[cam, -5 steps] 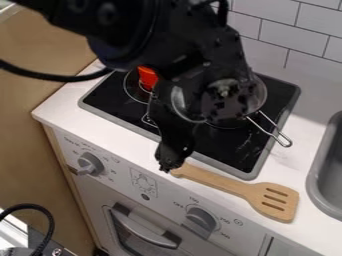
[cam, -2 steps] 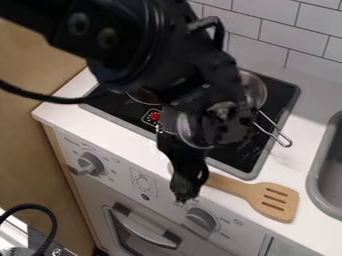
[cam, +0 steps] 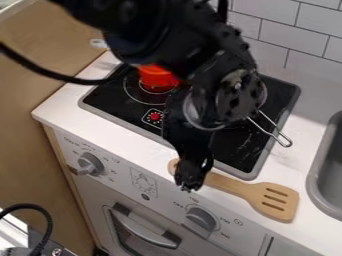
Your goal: Move the wooden spoon on top of the pot
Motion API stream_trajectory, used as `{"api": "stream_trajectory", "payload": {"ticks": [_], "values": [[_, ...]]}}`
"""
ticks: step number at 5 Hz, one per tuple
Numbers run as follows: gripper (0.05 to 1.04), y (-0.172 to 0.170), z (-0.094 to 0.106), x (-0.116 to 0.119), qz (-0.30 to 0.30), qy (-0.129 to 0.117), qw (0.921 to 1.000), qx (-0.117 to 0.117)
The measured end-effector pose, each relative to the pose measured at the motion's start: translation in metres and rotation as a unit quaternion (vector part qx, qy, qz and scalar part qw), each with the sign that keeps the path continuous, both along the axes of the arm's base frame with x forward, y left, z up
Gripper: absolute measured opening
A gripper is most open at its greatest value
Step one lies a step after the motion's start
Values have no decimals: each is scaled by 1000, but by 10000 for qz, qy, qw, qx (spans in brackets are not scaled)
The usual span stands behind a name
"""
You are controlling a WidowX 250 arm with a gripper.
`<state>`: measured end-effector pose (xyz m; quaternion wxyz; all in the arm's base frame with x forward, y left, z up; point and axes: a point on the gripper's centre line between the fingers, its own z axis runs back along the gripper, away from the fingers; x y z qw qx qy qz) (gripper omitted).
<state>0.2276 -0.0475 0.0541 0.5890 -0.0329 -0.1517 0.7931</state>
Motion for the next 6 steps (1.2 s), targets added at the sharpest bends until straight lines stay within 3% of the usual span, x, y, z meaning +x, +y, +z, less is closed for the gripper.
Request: {"api": "stream_trajectory", "payload": {"ticks": [3,4,5,6], "values": [[1000,0,0,0,-24,16,10000,5],[1000,-5,-26,9,-358,173,9990,179],[999,-13,-35,23,-227,-51,9997,98],[999,-18,-37,26,-170,-115,9997,107]]}}
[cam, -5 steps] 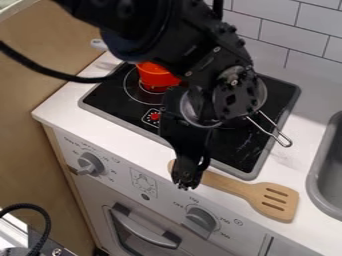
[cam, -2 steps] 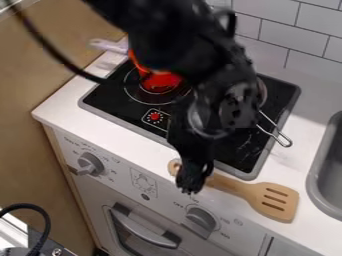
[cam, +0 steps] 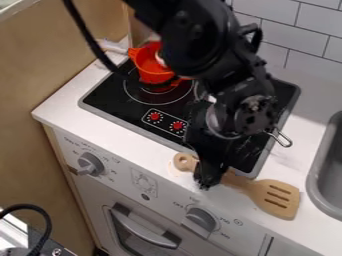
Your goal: Move the wooden spoon on top of the pot
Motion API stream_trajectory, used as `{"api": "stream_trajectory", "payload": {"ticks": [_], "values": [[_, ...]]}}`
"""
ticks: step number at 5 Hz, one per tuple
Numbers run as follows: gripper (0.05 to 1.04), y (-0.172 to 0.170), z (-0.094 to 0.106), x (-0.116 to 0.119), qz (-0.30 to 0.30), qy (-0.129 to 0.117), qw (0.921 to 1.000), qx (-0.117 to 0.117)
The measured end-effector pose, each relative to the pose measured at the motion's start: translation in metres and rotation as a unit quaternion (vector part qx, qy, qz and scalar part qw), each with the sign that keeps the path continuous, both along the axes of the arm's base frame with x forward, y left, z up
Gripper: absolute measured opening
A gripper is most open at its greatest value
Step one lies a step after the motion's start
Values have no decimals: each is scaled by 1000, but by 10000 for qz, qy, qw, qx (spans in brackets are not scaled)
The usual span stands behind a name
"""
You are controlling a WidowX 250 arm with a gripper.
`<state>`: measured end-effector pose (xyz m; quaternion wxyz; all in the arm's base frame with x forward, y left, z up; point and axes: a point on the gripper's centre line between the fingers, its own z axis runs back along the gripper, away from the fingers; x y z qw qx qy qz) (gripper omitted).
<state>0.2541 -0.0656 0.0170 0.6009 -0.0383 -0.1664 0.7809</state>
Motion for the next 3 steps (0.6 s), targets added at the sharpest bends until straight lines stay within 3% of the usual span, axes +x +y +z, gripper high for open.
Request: {"api": "stream_trajectory", "payload": {"ticks": [3], "values": [[955,-1,0,0,211,-82,9997,-24]]}}
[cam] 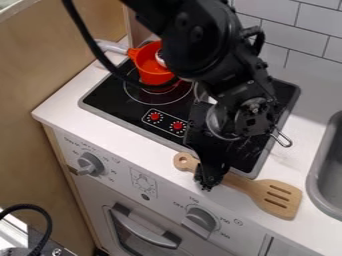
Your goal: Move the wooden spoon on top of the pot
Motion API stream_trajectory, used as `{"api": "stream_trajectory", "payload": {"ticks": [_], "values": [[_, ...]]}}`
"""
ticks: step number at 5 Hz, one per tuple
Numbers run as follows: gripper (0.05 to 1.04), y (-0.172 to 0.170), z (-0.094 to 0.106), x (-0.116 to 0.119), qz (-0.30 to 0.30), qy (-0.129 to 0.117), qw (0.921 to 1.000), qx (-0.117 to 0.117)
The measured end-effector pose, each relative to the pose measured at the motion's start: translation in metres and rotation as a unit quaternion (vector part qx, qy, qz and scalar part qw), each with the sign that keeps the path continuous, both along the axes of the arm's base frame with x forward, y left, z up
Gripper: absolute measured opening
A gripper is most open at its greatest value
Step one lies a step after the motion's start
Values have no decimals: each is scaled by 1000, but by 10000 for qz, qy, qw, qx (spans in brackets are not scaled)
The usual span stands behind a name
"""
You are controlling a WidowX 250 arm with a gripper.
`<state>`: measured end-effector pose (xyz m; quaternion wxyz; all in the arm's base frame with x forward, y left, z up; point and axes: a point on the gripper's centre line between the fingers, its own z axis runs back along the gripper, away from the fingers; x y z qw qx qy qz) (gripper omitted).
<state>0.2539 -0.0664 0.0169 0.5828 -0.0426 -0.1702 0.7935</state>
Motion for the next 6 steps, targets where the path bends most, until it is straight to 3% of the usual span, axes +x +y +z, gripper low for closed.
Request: {"api": "stream_trajectory", "payload": {"ticks": [1,2,3,5,6], "values": [[710,-1,-1,-2,24,2,10000,2],[462,-1,-3,-5,218,156,9996,-34],[298,2,-3,-6,192,311,9993,-76],[288,4,-1,-4,137,385,9990,-158],[350,6,-1,-4,97,344,9992,-167]]}}
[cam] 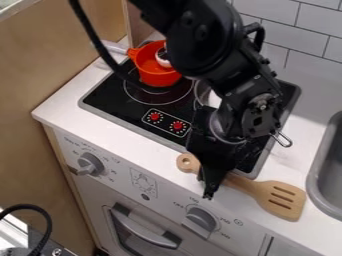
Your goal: Move the wooden spoon on top of the pot
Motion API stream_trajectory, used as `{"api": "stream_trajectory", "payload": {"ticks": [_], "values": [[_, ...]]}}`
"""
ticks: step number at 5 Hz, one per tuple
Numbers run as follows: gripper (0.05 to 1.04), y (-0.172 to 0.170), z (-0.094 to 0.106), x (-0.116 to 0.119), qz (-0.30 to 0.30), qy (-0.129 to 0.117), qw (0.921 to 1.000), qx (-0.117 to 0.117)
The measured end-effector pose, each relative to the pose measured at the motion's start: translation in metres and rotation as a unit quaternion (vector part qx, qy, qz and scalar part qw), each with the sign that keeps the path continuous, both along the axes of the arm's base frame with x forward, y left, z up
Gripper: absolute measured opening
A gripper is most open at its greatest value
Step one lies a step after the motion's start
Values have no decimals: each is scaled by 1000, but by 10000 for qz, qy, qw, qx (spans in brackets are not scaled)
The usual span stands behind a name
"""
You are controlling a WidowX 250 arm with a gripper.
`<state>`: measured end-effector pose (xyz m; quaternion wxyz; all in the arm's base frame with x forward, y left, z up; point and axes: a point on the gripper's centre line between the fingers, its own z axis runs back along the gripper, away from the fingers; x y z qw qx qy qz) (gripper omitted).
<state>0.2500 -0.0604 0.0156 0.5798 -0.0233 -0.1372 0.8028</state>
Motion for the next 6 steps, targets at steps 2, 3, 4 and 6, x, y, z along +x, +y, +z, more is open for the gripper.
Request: {"api": "stream_trajectory", "payload": {"ticks": [2,3,4,6], "values": [[812,4,0,7,-20,-204,9997,-100],[535,4,0,5,-33,-183,9998,-86],[329,4,-1,2,-38,-109,9998,-157],[281,9,1,-1,-90,193,9995,-243]]}}
